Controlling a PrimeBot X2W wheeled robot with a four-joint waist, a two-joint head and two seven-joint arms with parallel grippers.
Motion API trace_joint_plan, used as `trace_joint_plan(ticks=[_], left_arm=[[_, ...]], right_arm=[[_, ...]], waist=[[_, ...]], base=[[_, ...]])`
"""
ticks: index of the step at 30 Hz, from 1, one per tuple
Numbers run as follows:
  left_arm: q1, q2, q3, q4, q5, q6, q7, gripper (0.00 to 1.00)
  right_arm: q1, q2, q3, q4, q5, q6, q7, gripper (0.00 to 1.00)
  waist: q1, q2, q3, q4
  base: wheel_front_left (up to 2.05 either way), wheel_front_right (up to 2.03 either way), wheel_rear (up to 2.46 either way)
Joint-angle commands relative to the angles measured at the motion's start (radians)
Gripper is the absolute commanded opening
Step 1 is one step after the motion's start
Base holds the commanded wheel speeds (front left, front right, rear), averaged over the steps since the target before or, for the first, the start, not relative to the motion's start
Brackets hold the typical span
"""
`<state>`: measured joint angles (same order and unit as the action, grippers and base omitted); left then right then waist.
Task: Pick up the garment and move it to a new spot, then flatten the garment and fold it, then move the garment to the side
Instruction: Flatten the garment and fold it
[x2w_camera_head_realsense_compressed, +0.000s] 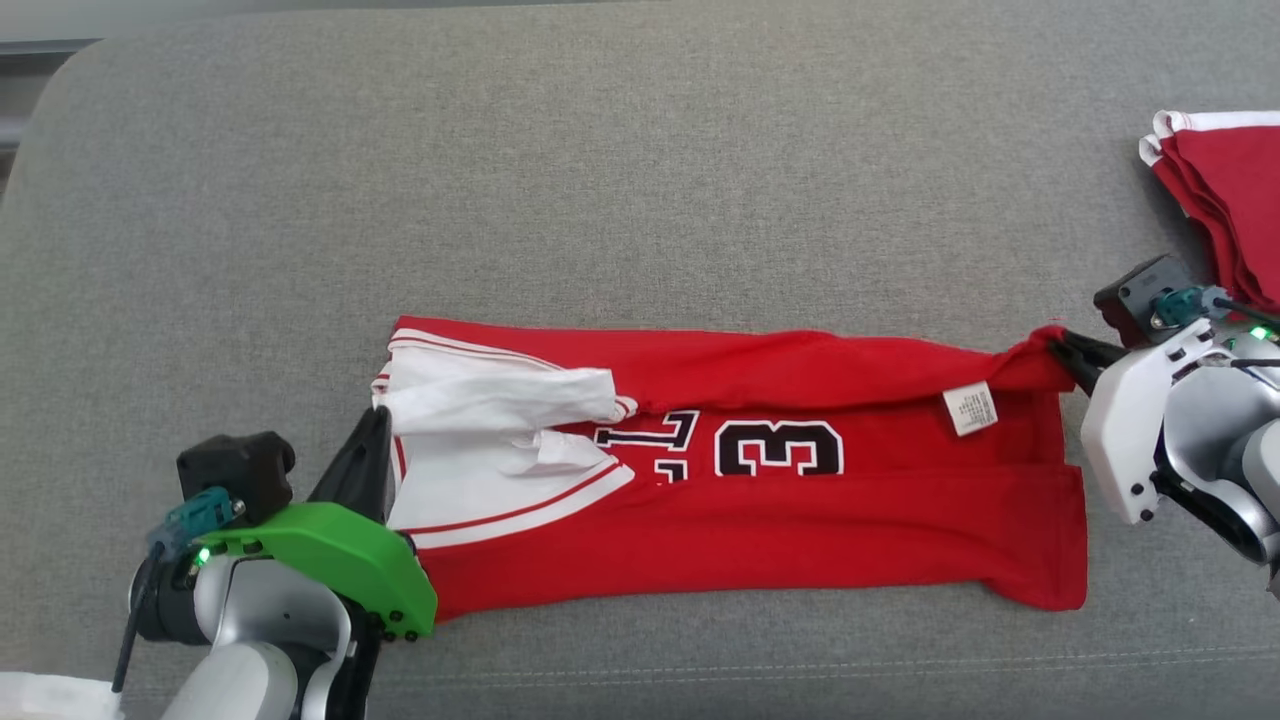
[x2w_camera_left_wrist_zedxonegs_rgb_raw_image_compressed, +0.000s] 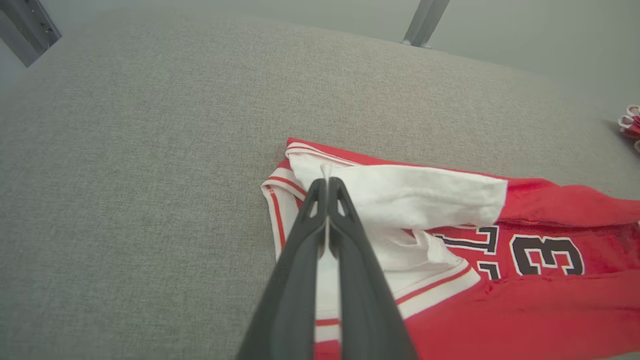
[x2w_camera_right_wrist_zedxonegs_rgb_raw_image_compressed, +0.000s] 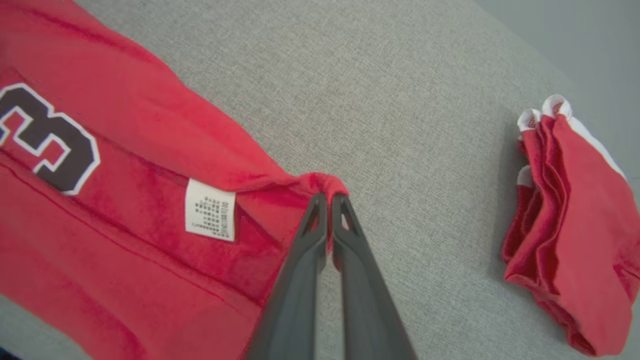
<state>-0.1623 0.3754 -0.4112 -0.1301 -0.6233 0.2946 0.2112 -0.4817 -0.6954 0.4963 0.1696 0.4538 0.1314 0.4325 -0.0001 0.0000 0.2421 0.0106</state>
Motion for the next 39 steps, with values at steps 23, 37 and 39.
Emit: trace_joint_plan(ticks=[23, 37, 39], left_arm=[[0.151, -0.022, -0.035, 0.092, -0.033, 0.034, -0.001, 0.0], [0.192, -0.002, -0.041, 0.156, -0.014, 0.038, -0.043, 1.0], [0.191, 0.003, -0.035, 0.155, -0.004, 0.031, -0.076, 1.0]], right_arm=[[0.029, 0.015, 0.028, 0.082, -0.01, -0.002, -0.069, 1.0], [0.21, 0.262, -0.244, 0.036, -0.09, -0.002, -0.234, 1.0], [0.246, 0.314, -0.287, 0.03, -0.096, -0.002, -0.265, 1.0]], waist=[[0.0001, 0.0, -0.076, 0.019], [0.0001, 0.0, -0.144, 0.016], [0.0001, 0.0, -0.16, 0.017]], base=[[0.0, 0.0, 0.0], [0.0, 0.0, 0.0], [0.0, 0.0, 0.0]])
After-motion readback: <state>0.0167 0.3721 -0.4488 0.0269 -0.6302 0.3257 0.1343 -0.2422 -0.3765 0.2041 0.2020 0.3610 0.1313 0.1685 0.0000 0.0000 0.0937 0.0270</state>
